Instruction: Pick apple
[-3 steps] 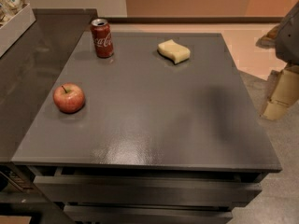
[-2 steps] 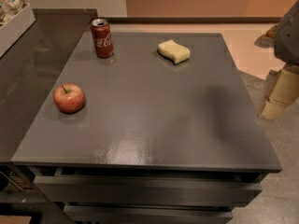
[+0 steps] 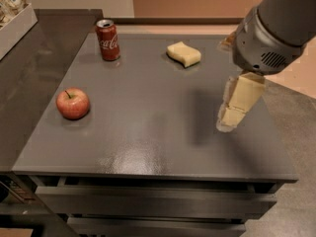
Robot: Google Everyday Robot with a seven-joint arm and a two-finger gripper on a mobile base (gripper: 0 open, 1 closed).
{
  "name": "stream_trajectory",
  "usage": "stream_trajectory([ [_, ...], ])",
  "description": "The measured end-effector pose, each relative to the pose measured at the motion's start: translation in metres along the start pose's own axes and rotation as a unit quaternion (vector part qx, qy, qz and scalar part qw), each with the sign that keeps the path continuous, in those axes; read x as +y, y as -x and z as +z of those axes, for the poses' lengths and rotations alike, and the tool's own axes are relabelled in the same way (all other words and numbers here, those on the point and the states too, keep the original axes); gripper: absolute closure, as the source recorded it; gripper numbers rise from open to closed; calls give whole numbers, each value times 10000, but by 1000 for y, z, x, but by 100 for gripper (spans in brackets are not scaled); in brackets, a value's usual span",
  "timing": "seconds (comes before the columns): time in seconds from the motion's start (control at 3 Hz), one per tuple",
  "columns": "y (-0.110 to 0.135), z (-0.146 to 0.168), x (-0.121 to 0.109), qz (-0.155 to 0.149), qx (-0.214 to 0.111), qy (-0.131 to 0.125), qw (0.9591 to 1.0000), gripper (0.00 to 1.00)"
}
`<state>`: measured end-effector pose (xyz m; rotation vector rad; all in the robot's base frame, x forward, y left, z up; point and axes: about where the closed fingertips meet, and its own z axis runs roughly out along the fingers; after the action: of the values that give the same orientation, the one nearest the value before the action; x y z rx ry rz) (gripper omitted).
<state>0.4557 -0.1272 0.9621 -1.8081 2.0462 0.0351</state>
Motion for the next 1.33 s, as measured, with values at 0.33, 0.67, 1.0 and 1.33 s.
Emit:
stream_trajectory([
  [0.33,56,37,-4,-191,-474,177,9985,0],
  [0.67,112,66,-9,-238,-939,230,9950,0],
  [1.0,164,91,-13,-207,-1320,211,9908,0],
  [1.33,207,118,-10,-222,-1607,135,9867,0],
])
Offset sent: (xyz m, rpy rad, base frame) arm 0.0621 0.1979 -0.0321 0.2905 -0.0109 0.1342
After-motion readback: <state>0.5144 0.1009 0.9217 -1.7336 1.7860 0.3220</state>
